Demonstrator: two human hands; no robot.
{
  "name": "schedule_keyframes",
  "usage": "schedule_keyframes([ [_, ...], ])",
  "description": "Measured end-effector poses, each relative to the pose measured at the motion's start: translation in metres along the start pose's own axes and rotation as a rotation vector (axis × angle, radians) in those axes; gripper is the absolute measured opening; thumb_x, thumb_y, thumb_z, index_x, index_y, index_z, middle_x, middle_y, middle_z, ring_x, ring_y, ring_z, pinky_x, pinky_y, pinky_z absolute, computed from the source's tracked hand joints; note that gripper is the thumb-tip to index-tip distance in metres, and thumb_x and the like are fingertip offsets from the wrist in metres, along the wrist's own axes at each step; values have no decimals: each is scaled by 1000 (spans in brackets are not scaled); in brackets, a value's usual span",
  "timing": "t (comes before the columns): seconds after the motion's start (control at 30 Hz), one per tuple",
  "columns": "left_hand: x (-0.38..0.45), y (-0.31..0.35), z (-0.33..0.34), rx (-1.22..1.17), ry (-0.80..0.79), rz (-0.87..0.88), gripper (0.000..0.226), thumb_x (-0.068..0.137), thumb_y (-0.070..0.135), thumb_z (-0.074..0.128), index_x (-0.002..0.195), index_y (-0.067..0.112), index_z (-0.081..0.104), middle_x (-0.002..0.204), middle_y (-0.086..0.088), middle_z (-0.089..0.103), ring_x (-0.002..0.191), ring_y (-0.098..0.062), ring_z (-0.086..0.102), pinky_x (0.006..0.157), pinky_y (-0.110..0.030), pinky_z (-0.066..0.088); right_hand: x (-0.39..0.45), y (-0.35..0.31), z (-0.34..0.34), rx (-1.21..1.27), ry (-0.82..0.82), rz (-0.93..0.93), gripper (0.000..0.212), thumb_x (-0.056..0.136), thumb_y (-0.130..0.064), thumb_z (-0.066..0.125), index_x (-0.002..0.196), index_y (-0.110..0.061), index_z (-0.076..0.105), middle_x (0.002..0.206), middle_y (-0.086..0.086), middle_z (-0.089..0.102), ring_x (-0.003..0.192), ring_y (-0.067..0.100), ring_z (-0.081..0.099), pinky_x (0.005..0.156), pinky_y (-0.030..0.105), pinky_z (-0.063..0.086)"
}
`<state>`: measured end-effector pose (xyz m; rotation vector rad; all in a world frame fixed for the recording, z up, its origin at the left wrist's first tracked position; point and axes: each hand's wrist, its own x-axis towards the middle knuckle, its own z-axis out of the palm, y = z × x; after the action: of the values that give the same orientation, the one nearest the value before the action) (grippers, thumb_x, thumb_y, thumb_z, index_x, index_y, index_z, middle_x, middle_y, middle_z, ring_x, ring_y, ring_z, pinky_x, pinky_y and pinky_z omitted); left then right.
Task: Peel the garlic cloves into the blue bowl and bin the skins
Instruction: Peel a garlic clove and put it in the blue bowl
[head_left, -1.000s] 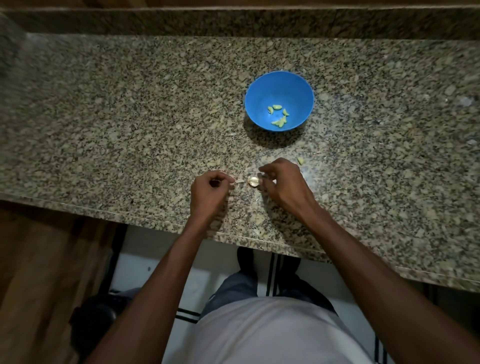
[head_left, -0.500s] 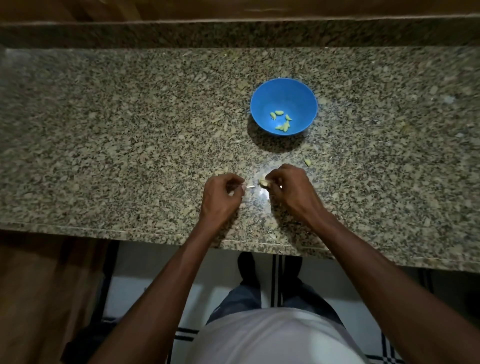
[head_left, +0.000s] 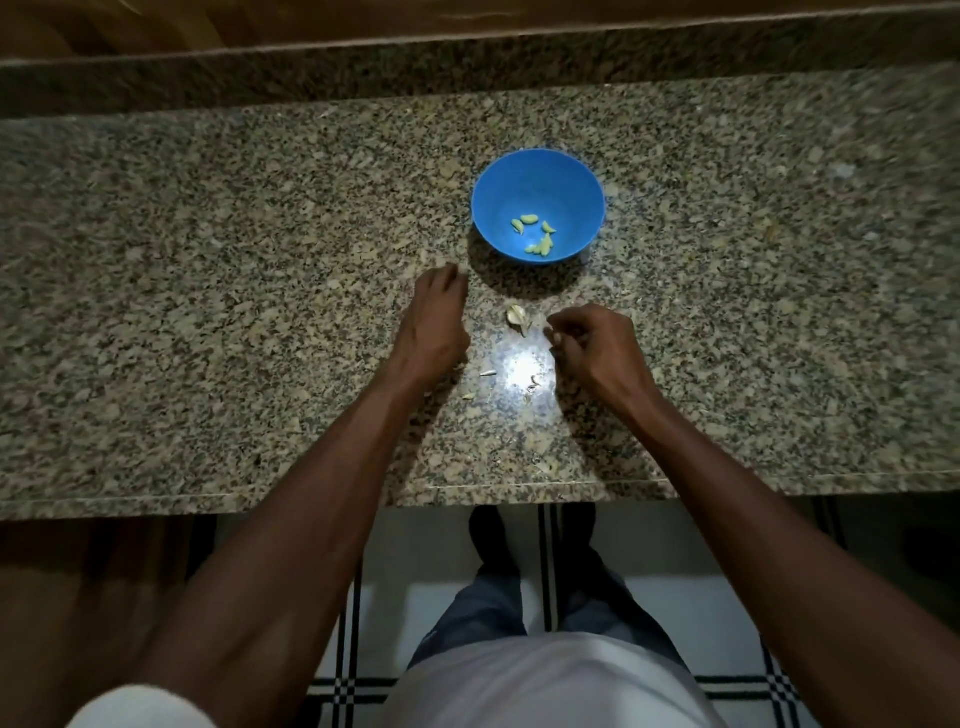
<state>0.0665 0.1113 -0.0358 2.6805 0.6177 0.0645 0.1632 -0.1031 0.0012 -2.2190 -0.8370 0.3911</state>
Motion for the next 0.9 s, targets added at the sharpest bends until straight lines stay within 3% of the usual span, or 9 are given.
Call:
schedule_keyframes([
  [0.13, -49, 21, 7, 70, 2, 77, 59, 78, -19, 59, 134, -1, 57, 142, -16, 52, 127, -31, 44, 95, -41, 51, -10, 16, -1, -125, -27, -39, 20, 94, -1, 62, 105, -2, 79, 102, 19, 70, 92, 30, 65, 79, 35, 54],
  [0.3, -114, 37, 23, -124, -15, 194, 57, 80, -17, 66, 133, 2, 61, 133, -13, 58, 123, -27, 50, 96, -39, 53, -41, 14, 15, -221, -160, -184, 14, 91, 4, 70, 102, -1, 78, 108, 17, 64, 96, 32, 63, 75, 41, 56],
  [0.4, -116, 40, 12, -245, 99, 112, 55, 80, -22, 60, 132, -2, 64, 129, -17, 62, 121, -27, 53, 108, -15, 38, -46, 15, 13, -186, -150, -147, 19, 93, 3, 70, 110, -1, 78, 110, 16, 65, 97, 28, 62, 75, 33, 52],
  [0.43, -113, 38, 7, -248, 167, 65, 55, 81, -23, 59, 131, -2, 65, 129, -17, 63, 122, -28, 53, 109, -13, 34, -44, 16, 10, -181, -120, -116, 19, 95, 1, 70, 111, -1, 78, 110, 17, 66, 97, 28, 62, 75, 31, 49],
  [0.5, -106, 29, -4, -203, 246, -37, 52, 84, -16, 58, 132, 3, 65, 131, -14, 62, 125, -29, 50, 109, -28, 40, -36, 17, 5, -176, -87, -85, 17, 98, -4, 69, 112, -1, 78, 109, 17, 67, 97, 29, 63, 76, 32, 49],
  [0.6, -102, 12, -3, -199, 155, -150, 50, 91, -5, 55, 139, 9, 60, 135, -11, 56, 125, -29, 44, 102, -42, 46, -30, 14, 9, -210, -182, -115, 24, 95, -5, 71, 119, -4, 76, 115, 15, 64, 103, 28, 61, 79, 29, 47],
  [0.8, -125, 18, 6, -248, 0, -2, 41, 97, 16, 67, 138, 10, 61, 135, -5, 53, 127, -21, 41, 101, -28, 35, -48, -15, 45, -168, -303, -192, 26, 97, -18, 72, 121, -10, 74, 120, 13, 60, 110, 28, 55, 84, 32, 44],
  [0.9, -124, 21, 12, -209, 27, -19, 32, 95, 9, 68, 127, 8, 69, 127, -8, 58, 120, -25, 51, 99, -30, 44, -59, -24, 60, -158, -325, -188, 18, 99, -9, 65, 114, -8, 74, 117, 13, 57, 104, 30, 56, 82, 36, 49],
])
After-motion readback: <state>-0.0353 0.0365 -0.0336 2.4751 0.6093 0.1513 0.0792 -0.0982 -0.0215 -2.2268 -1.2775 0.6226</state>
